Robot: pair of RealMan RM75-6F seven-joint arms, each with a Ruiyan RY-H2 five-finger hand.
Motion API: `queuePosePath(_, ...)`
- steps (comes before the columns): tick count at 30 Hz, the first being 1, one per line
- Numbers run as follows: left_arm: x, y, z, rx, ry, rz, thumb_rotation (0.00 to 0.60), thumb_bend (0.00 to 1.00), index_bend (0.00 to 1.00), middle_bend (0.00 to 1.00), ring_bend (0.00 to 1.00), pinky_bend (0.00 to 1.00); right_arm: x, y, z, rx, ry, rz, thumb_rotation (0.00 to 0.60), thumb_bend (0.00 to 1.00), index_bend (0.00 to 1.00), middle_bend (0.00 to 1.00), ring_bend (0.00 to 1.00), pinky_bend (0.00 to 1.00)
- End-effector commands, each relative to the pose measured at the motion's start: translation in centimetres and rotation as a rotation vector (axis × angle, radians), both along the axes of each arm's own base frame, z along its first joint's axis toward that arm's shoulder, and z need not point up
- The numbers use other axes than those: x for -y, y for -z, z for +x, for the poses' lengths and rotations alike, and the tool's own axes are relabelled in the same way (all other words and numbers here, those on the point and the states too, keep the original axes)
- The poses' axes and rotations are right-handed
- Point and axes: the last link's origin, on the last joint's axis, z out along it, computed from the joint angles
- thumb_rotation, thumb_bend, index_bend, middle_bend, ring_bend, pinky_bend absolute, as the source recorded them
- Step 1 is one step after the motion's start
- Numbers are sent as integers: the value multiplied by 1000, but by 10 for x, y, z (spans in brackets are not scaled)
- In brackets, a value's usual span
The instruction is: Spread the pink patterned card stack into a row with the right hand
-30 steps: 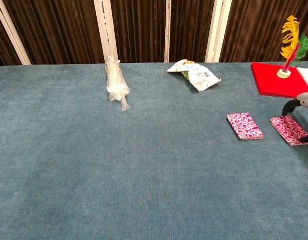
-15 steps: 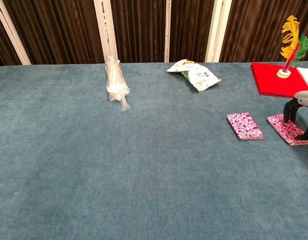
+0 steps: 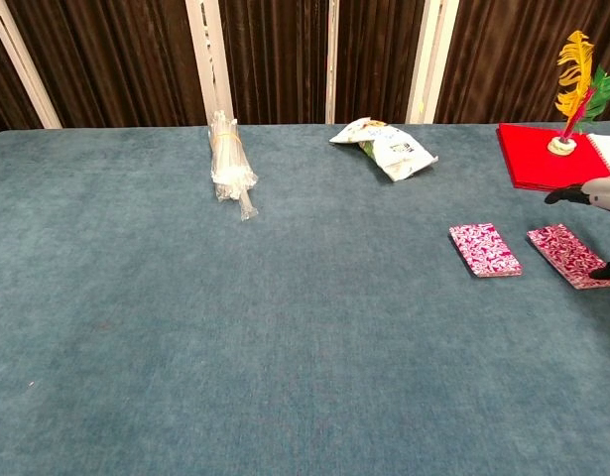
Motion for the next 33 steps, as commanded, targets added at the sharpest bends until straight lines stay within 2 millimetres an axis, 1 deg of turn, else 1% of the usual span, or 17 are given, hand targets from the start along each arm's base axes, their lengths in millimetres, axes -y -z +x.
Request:
queuePosePath(1,0,0,0,0,0,-1,600,0,0,0,0,0,-2,-1,18,13,-54,0,600,262,0,19,0,0)
queuePosePath(5,0,0,0,0,4,-1,600,0,0,0,0,0,-3,10,42,50,-112,20,600,262,0,19,0,0)
queuePosePath(9,0,-1,0,2,4,0,600,0,0,0,0,0,0,22,56,54,-138,35,600,261,0,19,0,0)
queuePosePath(12,0,-2,-1,6,2,1,600,0,0,0,0,0,5,30,64,56,-144,39,600,262,0,19,0,0)
queuePosePath(16,-1,-2,-2,11,0,-2,600,0,0,0,0,0,10,38,66,47,-139,47,600,262,0,19,0,0)
queuePosePath(23,-1,-2,-2,17,-4,-10,600,0,0,0,0,0,15,50,61,31,-102,68,600,262,10,32,0,0)
queuePosePath(28,-2,-2,-2,20,-9,-12,600,0,0,0,0,0,18,56,61,30,-92,75,600,262,46,57,0,0)
queuePosePath(33,-2,-2,-2,21,-11,-12,600,0,0,0,0,0,20,60,61,27,-83,81,600,261,114,92,5,0)
